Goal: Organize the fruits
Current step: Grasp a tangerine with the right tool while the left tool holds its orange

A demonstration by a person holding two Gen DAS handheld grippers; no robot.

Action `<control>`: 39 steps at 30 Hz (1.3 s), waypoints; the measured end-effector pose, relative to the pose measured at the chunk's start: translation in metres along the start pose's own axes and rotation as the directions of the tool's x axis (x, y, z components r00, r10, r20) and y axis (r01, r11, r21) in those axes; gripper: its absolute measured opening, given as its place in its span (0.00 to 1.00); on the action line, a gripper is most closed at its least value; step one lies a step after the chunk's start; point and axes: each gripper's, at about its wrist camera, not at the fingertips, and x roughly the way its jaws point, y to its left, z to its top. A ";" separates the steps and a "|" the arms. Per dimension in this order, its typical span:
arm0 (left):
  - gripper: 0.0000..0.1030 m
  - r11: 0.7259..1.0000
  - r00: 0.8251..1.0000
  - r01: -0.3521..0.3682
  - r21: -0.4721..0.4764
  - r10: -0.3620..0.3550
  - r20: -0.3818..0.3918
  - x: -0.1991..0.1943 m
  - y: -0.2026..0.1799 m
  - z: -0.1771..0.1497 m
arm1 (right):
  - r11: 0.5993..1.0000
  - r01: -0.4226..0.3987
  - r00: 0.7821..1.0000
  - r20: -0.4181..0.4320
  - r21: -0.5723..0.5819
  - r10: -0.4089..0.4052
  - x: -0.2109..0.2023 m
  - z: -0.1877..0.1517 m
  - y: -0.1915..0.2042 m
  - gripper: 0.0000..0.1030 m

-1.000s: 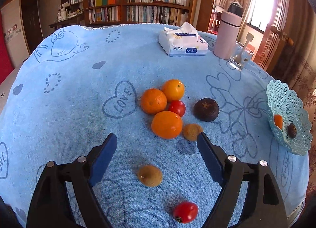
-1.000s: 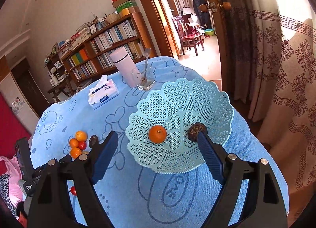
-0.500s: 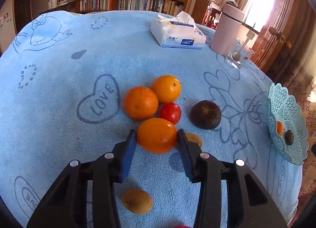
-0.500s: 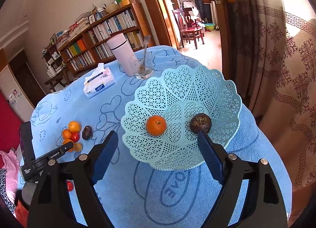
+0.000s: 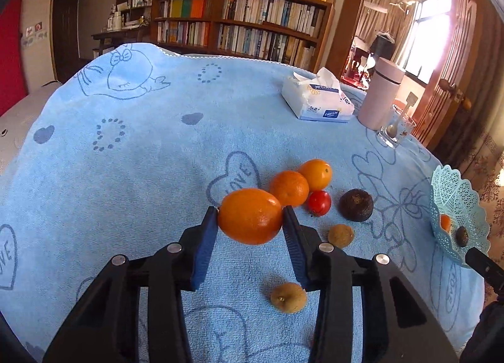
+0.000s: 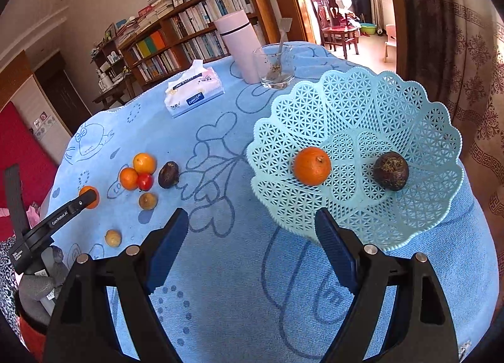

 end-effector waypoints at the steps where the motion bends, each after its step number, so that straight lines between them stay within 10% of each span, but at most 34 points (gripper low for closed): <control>1: 0.41 1.000 1.000 -0.014 -0.002 0.014 0.005 -0.001 0.003 -0.001 | 1.000 -0.005 1.000 -0.007 -0.020 0.004 0.004 0.002 0.008 0.81; 17: 0.41 0.992 0.994 -0.108 -0.061 0.109 0.019 0.000 0.040 -0.020 | 0.964 -0.267 0.950 -0.166 -0.003 0.263 0.088 0.053 0.117 0.81; 39: 0.41 0.989 0.996 -0.089 -0.122 0.088 -0.014 0.010 0.050 -0.021 | 0.995 -0.079 0.965 -0.255 -0.069 0.059 0.183 0.065 0.166 0.36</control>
